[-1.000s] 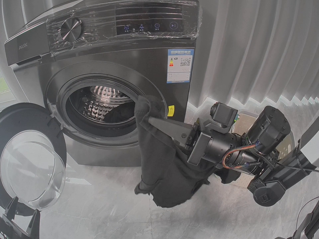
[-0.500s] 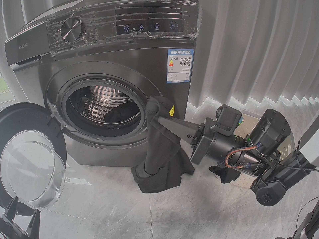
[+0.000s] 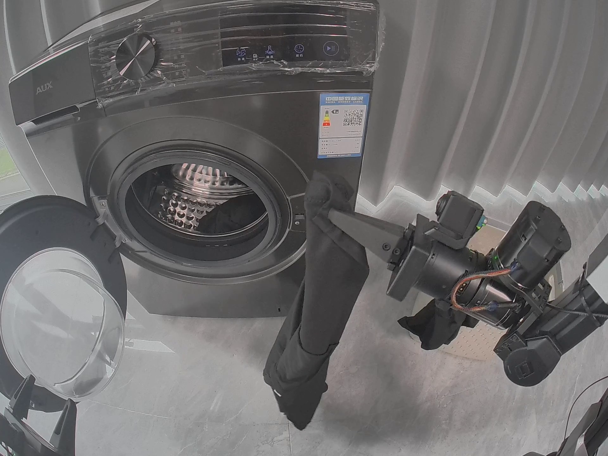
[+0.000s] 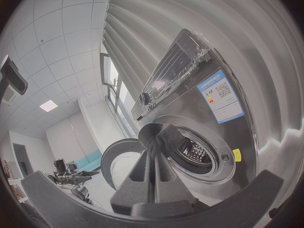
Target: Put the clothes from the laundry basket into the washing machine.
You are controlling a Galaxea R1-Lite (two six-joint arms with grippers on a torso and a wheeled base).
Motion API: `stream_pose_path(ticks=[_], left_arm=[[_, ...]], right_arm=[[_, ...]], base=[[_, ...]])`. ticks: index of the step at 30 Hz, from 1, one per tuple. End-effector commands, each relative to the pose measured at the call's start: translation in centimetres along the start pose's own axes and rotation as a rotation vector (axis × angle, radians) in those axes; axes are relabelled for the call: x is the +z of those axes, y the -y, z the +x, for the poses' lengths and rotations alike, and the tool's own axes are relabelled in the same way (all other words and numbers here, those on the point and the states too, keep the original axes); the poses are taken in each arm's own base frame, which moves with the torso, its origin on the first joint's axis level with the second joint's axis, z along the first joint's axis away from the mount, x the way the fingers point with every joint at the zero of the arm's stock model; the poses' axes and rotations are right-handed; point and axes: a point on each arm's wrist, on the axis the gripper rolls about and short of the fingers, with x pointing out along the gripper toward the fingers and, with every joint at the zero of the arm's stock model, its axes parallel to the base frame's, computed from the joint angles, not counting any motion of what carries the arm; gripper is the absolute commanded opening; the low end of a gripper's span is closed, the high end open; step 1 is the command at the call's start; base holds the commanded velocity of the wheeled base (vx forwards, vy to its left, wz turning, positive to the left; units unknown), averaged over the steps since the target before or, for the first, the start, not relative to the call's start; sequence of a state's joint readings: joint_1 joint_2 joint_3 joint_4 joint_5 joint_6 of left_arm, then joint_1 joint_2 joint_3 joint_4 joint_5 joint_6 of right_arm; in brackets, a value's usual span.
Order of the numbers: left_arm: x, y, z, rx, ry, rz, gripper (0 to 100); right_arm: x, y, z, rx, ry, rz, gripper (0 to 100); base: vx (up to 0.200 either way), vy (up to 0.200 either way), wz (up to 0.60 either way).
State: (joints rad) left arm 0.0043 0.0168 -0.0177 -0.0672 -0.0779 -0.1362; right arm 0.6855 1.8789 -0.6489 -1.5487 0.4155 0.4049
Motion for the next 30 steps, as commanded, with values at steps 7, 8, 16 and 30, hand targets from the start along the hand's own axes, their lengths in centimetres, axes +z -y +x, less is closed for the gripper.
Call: stream_pose_path(ticks=[7,8,16,30], left_arm=[[-0.5,-0.1,0.0,0.0,-0.002,0.0,100],[-0.5,-0.1,0.0,0.0,-0.002,0.0,100],[-0.5,-0.1,0.0,-0.001,-0.002,-0.001,100],[-0.5,-0.1,0.0,-0.001,-0.004,-0.002,100]], right_arm=[[1.3,1.7,-1.5,-0.073,0.022,-0.067,0],[1.3,1.7,-1.5,-0.073,0.022,-0.067,0],[1.8,2.5,-2.0,-0.103,0.03,-0.112,0],[1.7,2.7,-1.8,-0.148,0.05,-0.091,0]], base=[[0.0,0.0,0.0],[0.0,0.0,0.0],[-0.05,0.0,0.0],[-0.057,0.0,0.13]])
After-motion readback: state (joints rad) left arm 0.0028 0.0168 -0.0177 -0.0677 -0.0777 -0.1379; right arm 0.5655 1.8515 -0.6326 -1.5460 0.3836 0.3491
